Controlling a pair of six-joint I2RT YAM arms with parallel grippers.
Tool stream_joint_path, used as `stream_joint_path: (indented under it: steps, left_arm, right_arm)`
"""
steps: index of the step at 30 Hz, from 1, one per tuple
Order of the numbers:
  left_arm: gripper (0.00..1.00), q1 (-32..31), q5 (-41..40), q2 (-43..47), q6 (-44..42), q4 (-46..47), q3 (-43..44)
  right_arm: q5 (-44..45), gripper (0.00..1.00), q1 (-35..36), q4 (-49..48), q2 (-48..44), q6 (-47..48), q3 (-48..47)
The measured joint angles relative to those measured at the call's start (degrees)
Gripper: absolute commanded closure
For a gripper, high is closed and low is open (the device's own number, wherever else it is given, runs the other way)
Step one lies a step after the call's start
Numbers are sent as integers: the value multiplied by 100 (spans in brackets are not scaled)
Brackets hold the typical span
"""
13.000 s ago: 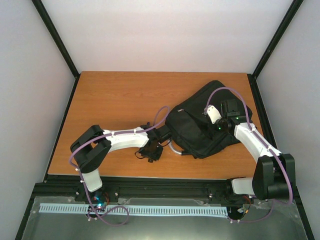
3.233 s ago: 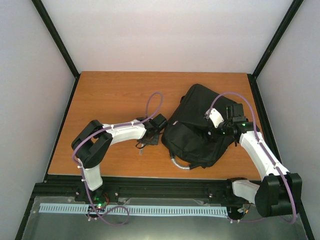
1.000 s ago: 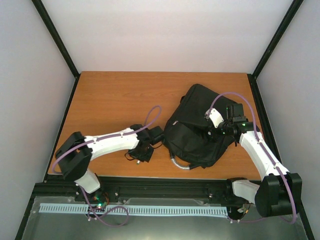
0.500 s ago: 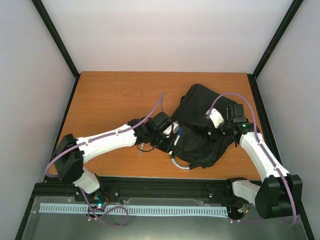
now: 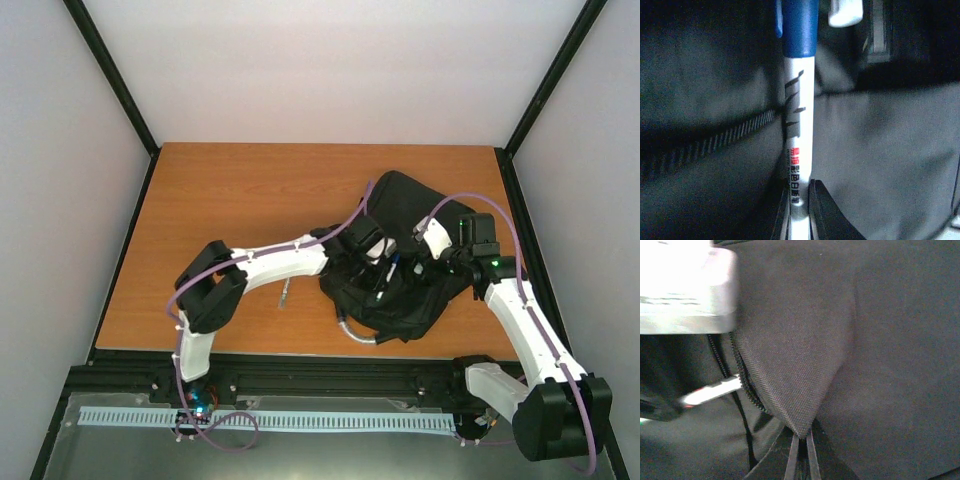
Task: Pack the student bag
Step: Place the stationery in the student bag.
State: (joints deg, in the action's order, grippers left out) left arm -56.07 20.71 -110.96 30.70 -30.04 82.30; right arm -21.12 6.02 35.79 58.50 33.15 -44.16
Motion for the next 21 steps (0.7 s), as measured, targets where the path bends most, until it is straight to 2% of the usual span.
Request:
stream_joint_path:
  steps: [5,10,13,17,19,21]
  left_arm:
    - [99,-9,-208,-691,59,-133,949]
    - [81,-28,-468,-1060,87,-256,1508]
    - [73,-35,-608,-1080,153,-350,1569]
    - [68,-63,-741,-997,210,-345,1480]
    - [68,-85,-793,-820,210,-341,1276]
    - [73,-105,-846,-546,210,-356,997]
  right_arm:
    - [-76,97,0,2,-9,2,7]
    - [-76,97,0,0,-9,2,9]
    - [-92,97,0,0,-7,4,9]
    - [-168,97,0,0,0,2,9]
    - [-201,97,0,0,7,2,9]
    - [-205,97,0,0,11,4,9]
